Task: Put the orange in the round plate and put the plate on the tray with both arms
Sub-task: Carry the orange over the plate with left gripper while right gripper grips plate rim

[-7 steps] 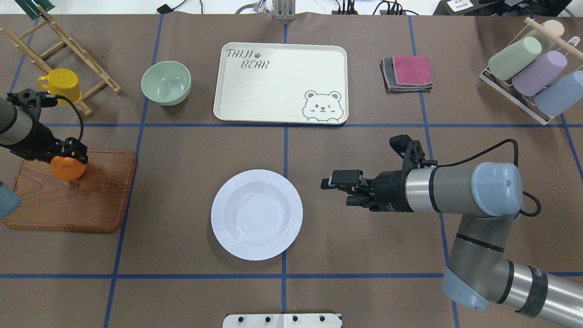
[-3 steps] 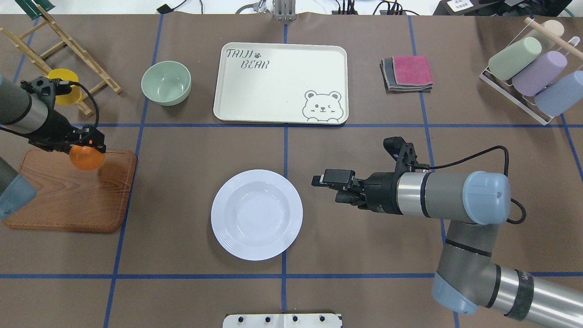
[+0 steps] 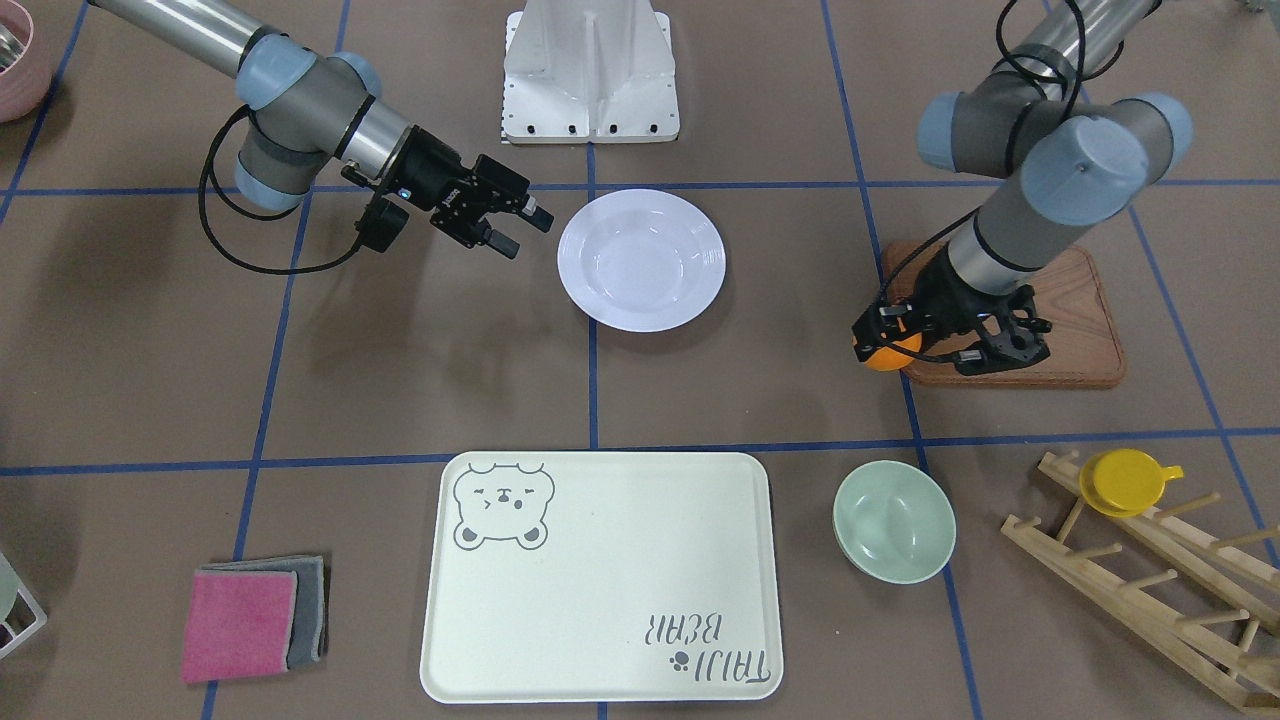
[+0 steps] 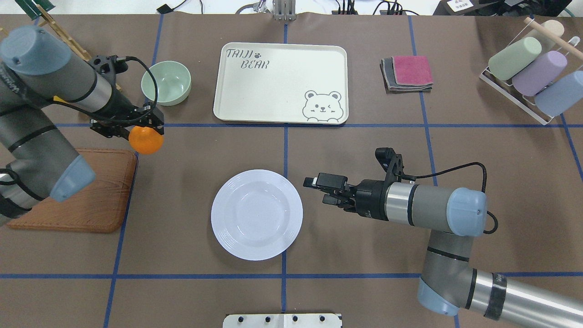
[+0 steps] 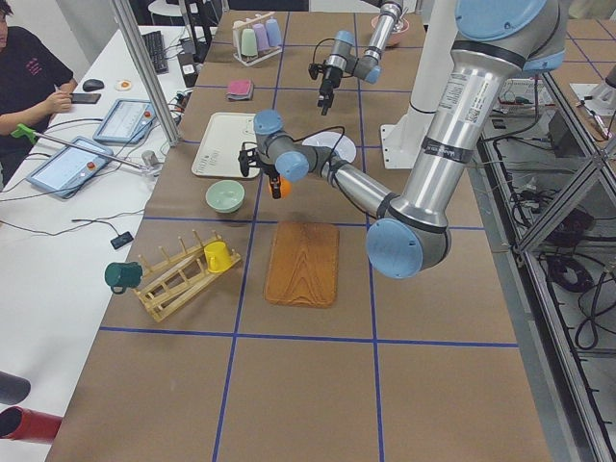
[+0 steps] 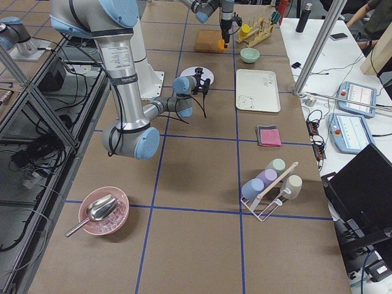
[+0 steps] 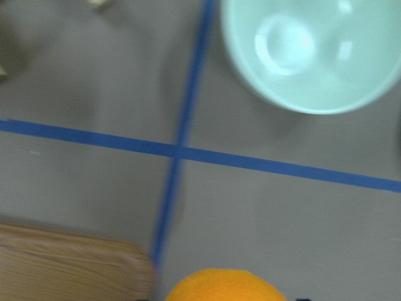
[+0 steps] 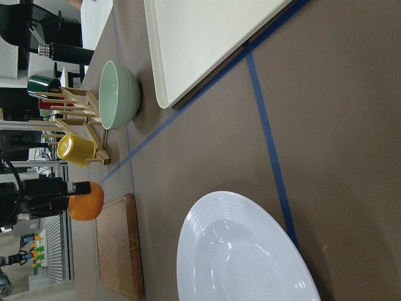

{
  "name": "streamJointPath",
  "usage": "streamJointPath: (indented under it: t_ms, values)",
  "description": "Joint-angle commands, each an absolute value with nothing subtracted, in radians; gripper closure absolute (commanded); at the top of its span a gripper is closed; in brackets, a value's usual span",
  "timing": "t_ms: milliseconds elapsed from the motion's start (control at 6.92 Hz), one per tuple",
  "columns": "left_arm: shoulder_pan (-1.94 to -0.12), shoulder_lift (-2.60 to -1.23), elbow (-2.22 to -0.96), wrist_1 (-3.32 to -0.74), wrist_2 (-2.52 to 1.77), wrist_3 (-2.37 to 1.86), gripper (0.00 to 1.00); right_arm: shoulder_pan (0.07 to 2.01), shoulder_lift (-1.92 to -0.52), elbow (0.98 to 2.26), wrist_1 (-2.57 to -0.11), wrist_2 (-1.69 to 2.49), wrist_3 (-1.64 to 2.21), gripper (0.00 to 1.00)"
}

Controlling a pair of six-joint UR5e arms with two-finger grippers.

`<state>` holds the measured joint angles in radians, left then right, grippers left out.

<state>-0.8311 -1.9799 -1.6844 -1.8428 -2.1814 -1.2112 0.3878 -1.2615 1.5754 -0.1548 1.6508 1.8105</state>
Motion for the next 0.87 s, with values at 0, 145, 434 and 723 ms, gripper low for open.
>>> streamJointPath:
  t_ms: [0,145,434,723]
  values:
    - [-0.686,-2.087,-1.692,-1.832,-2.090,-1.375,0.20,0.380,-1.261,1.554,-0.149,1.647,1.805,0.01]
    - [-0.649,-2.112,-1.695,-1.832,-2.080,-1.425,0.20,0.373,-1.258,1.545,-0.155,1.649,1.805,0.01]
    - [-0.539,-2.114,-1.720,-1.832,-1.978,-1.459,0.20,0.344,-1.243,1.511,-0.160,1.646,1.807,0.01]
    - [-0.505,-2.111,-1.718,-1.832,-1.973,-1.482,0.20,0.316,-1.230,1.496,-0.160,1.620,1.810,0.01]
